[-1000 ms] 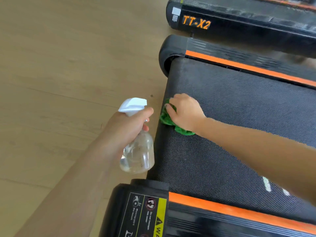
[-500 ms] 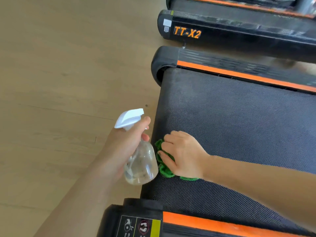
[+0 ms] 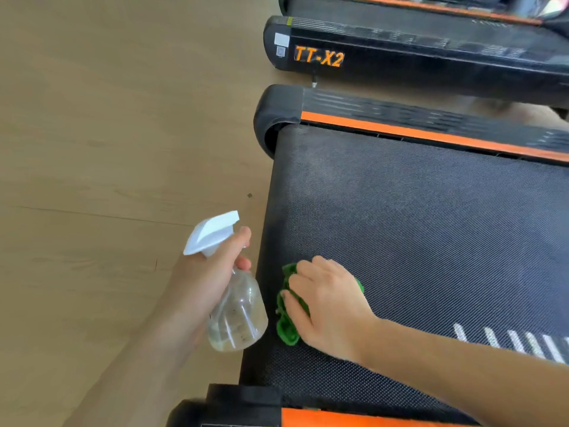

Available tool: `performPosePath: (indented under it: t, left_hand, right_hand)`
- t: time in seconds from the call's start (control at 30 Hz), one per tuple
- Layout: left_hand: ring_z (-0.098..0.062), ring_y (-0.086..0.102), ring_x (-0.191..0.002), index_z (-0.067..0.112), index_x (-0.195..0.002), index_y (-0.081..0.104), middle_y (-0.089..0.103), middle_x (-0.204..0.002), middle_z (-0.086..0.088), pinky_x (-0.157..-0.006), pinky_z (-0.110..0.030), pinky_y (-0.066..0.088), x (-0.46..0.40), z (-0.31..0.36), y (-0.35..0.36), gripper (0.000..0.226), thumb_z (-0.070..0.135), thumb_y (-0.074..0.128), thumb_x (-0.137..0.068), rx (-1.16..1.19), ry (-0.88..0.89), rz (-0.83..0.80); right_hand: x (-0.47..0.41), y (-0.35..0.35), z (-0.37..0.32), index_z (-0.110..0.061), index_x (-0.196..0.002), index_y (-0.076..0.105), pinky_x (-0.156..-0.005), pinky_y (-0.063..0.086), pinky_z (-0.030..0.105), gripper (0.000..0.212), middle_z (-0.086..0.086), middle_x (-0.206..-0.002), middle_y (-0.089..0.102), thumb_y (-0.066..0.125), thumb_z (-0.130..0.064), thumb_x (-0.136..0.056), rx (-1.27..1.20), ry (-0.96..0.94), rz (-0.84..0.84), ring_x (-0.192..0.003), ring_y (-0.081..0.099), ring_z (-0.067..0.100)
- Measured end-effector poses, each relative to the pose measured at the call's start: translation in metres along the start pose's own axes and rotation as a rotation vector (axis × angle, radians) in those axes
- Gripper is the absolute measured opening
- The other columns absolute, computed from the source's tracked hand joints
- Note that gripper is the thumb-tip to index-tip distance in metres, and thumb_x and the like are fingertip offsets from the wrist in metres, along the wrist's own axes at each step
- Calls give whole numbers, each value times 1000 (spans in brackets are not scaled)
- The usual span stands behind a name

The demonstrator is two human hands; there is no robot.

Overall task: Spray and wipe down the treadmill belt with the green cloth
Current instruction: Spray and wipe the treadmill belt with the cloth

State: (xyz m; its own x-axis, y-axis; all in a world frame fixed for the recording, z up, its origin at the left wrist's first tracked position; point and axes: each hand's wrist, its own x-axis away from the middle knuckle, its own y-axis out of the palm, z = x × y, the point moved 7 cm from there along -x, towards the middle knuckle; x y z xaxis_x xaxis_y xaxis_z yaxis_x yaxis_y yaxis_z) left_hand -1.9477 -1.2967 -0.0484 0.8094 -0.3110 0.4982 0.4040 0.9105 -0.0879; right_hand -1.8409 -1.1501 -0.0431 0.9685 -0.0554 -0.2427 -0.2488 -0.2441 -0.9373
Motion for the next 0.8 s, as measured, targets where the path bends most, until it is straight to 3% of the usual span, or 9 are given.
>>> performPosePath:
  t: [0.13,0.2,0.27,0.37,0.5,0.57,0.67,0.73,0.8]
  left_hand:
    - [-19,66,-74,25,-94,78,74,-75,11,-79,-41,54,-5,-5,1,33,57,72,-85,6,-19,-18]
    - [-21,66,-76,27,-90,79,74,-77,9,-83,-44,56,-6,-11,0,31,57,73,-84,-2,-39,-37]
    - [-23,68,-81,34,-86,80,75,-79,8,-90,-49,57,-5,-11,-2,24,57,74,-84,-4,-40,-44]
    - [-24,68,-81,38,-86,80,76,-81,8,-89,-50,57,-11,3,-1,26,62,77,-79,-28,-39,-49]
    - [-23,64,-80,29,-88,78,75,-79,8,-77,-40,52,-23,53,19,39,63,72,-71,-95,8,-71]
    - [-22,64,-80,25,-89,76,73,-76,7,-76,-38,50,-30,80,33,34,58,74,-80,-128,55,-93]
    - [-21,65,-78,27,-86,74,72,-71,8,-77,-38,51,-33,114,65,33,59,72,-77,-234,140,-138]
    - [-22,65,-79,26,-90,74,72,-72,8,-77,-39,51,-30,126,81,33,58,71,-81,-286,158,-166]
    - [-23,67,-82,25,-91,75,73,-74,7,-80,-39,52,-25,135,93,32,56,72,-84,-301,136,-180]
  right_hand:
    - [-21,1,9,-16,-70,57,-67,39,33,33,0,-73,52,49,-32,-98,64,-167,25,-67,43,21]
    - [-61,7,40,-14,-67,57,-64,44,33,34,2,-70,53,50,-31,-96,128,-21,131,-66,48,25]
    - [-99,7,79,-13,-67,58,-65,48,37,34,2,-70,54,51,-32,-95,167,260,201,-68,51,27]
    - [-117,9,92,-12,-73,62,-68,40,35,36,4,-78,60,47,-34,-97,182,455,196,-76,55,29]
    - [-43,0,38,-16,-71,62,-67,46,37,32,2,-75,56,50,-36,-93,93,255,133,-71,52,26]
    - [1,-6,15,-18,-71,59,-66,43,35,29,0,-74,53,54,-35,-93,47,115,75,-70,48,24]
    - [24,-12,16,-19,-70,56,-66,37,33,29,-2,-74,50,55,-35,-95,69,-42,65,-69,44,21]
    - [6,-9,36,-19,-70,58,-66,38,33,30,-2,-73,51,53,-34,-95,107,-43,99,-68,46,22]
    - [-27,-9,79,-18,-67,61,-64,43,35,30,0,-71,54,54,-33,-92,151,122,186,-66,51,25]
